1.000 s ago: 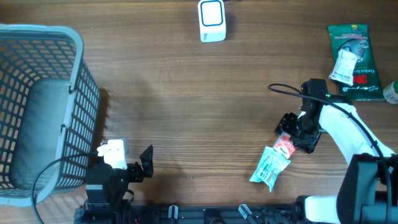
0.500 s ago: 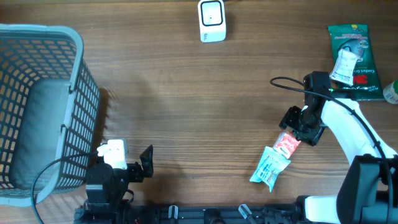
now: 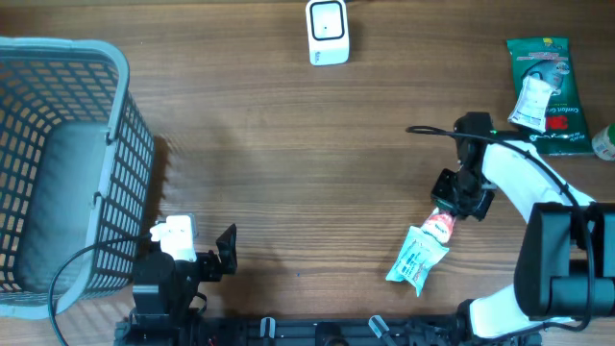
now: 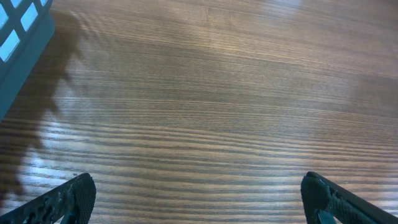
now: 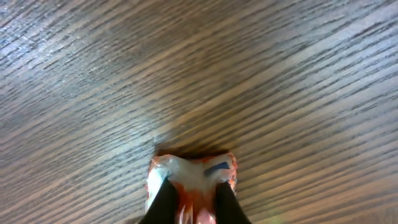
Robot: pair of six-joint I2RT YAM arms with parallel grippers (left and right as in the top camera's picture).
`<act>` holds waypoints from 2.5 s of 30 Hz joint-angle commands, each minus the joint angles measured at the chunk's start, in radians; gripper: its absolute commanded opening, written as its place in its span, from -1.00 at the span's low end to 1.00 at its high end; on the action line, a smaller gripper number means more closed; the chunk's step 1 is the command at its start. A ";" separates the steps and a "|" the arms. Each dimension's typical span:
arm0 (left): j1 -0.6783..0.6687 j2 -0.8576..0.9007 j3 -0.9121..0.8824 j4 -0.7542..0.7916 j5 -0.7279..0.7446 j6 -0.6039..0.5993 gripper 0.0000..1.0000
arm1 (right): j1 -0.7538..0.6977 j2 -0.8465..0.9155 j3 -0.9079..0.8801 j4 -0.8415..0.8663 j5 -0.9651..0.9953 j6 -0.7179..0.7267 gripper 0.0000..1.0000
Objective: Scan the item barcode
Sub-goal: 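Reach the right gripper down and grasp the red-white snack pack, then lift the snack pack and hold it at the scanner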
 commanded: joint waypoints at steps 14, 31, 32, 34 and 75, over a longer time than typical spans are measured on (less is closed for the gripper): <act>-0.003 -0.007 -0.005 0.002 -0.002 -0.009 1.00 | 0.012 0.044 0.286 -0.546 -0.559 0.716 -0.91; -0.003 -0.007 -0.005 0.002 -0.002 -0.009 1.00 | 0.016 0.051 0.283 -0.602 -0.498 1.541 -0.91; -0.003 -0.007 -0.005 0.002 -0.002 -0.009 1.00 | 0.016 0.051 0.283 -0.639 -0.521 1.541 -0.91; -0.003 -0.007 -0.005 0.002 -0.002 -0.009 1.00 | 0.016 0.050 0.283 -0.666 -0.552 1.491 -0.91; -0.003 -0.007 -0.005 0.002 -0.002 -0.009 1.00 | 0.387 0.056 0.284 1.204 0.005 0.887 -0.91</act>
